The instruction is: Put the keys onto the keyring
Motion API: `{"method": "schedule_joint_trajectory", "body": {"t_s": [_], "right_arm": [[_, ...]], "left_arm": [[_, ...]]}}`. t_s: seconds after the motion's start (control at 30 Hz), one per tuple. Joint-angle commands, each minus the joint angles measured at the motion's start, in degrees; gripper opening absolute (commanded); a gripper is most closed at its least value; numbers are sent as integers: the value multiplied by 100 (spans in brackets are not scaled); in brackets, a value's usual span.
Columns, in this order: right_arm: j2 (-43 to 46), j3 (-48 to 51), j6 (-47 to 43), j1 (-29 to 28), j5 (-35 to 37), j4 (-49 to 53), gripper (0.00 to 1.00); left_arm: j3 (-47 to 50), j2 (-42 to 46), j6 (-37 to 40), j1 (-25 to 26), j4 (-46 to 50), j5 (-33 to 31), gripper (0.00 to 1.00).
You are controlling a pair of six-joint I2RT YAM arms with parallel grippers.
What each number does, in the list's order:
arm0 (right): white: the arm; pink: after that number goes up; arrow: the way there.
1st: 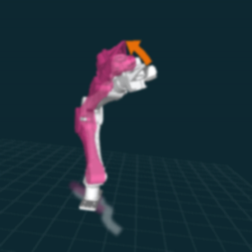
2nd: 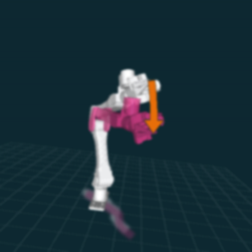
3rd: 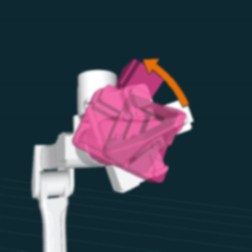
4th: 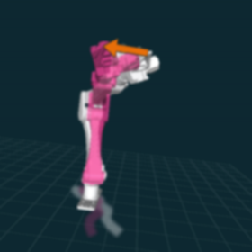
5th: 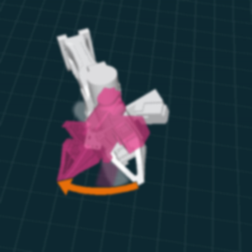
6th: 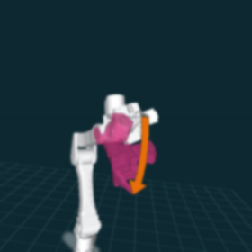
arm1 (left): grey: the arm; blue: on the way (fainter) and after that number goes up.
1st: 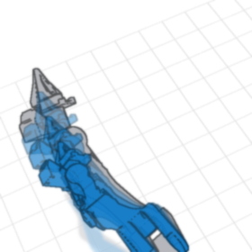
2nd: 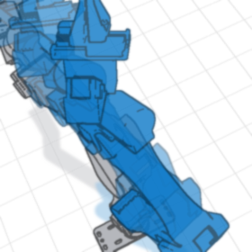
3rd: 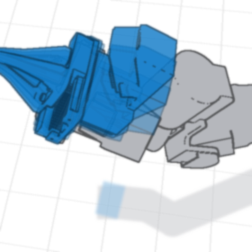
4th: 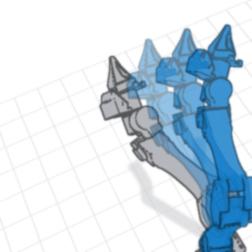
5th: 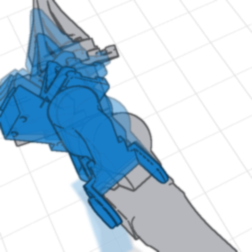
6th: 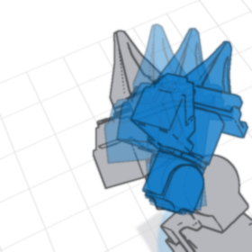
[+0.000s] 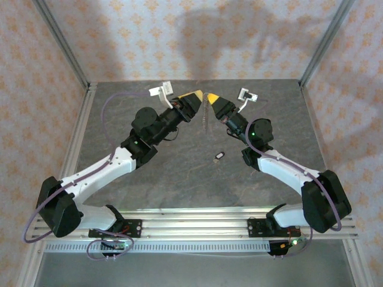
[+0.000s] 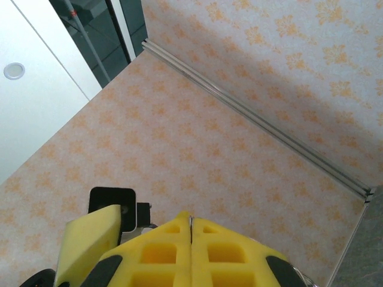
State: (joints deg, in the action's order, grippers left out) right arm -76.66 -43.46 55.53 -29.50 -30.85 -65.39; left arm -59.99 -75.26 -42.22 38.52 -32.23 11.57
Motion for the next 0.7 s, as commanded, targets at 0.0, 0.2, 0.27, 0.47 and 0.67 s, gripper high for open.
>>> {"method": "schedule_joint_trajectory", "body": {"t_s": [0.0,0.2,0.27,0.47,0.67], "right_arm": [[19,-245,-32,-30,-108,-256,0],[33,-254,-26,-31,-132,-255,0],[50,-260,-27,-31,-138,-253,0],[64,-254,-24,-30,-167,-249,0],[55,-238,-16,-30,-184,-255,0]], "left_arm": [[-258,-110,187,24,105,277,41],[-369,-209,189,24,156,333,40],[-378,-232,187,24,158,328,40],[-402,-285,152,24,123,354,39],[-476,-359,141,24,82,399,38]]}}
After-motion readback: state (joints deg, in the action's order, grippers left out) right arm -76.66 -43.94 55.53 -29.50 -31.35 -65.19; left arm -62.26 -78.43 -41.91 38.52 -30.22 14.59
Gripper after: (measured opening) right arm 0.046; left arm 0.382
